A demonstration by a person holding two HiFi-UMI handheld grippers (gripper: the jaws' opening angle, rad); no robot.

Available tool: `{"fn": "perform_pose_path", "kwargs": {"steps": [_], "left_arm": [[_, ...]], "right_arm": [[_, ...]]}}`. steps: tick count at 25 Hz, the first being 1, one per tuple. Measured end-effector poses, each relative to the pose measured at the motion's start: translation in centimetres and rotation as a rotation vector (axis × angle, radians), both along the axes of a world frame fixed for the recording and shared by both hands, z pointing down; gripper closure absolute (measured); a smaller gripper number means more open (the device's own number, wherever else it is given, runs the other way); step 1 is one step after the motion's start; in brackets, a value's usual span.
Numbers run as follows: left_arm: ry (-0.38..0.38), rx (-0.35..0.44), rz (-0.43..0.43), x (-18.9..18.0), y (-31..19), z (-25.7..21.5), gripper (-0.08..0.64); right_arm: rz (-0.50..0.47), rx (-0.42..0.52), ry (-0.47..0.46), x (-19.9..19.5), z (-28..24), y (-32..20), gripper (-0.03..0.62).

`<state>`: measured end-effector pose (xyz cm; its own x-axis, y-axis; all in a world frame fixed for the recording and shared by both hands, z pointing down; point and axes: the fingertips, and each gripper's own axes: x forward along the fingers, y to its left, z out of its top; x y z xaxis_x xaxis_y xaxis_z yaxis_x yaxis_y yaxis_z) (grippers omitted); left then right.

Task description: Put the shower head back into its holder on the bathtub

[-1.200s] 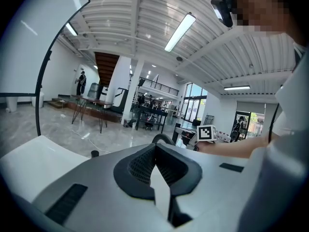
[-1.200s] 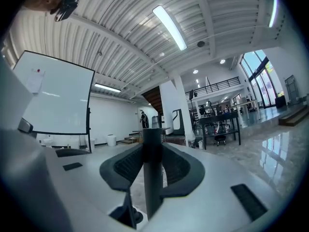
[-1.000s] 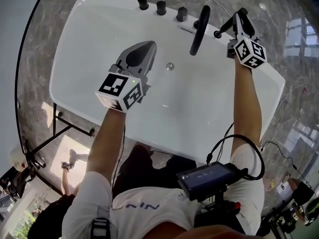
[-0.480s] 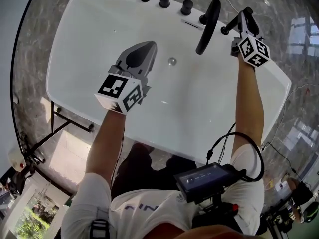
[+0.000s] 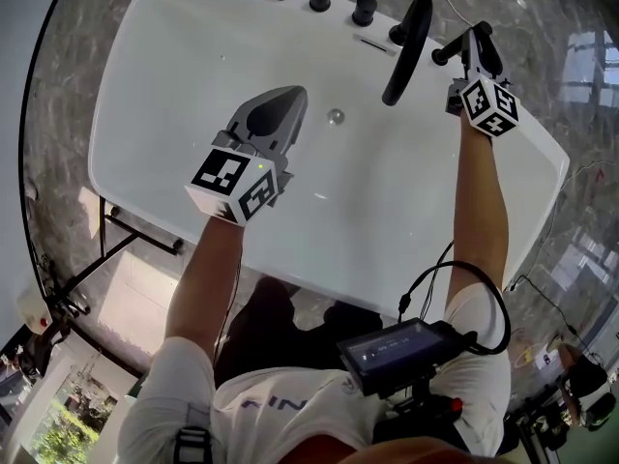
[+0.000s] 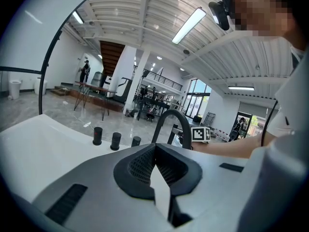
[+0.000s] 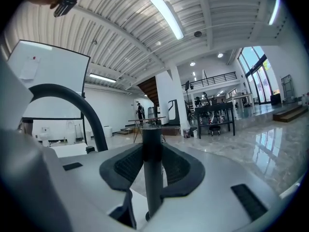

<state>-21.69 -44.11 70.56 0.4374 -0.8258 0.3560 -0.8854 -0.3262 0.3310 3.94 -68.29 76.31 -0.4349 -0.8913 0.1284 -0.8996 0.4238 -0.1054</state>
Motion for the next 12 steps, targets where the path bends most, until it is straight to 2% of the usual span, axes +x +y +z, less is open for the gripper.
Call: {"fn": "perform_pose_path", "kwargs": {"steps": [3,7,12], "left_arm": [[0.005,-0.010,0.002,0.2,0.2,0.5,0.546],[0.010,-0.020,0.004,0.3,0.4,0.9,0.546],[0.016,-0.019,0.002,0.1,0.7,0.7,0.546]], "right_arm": [[0.000,0.017,0.031,-0.3,0.5,0.9,0.469],[0.021,0.034,0.028,0.0,0.6,1.4,0.469],[0.031,-0.007,0.000,0.2,0.4,1.4,0.468]]}}
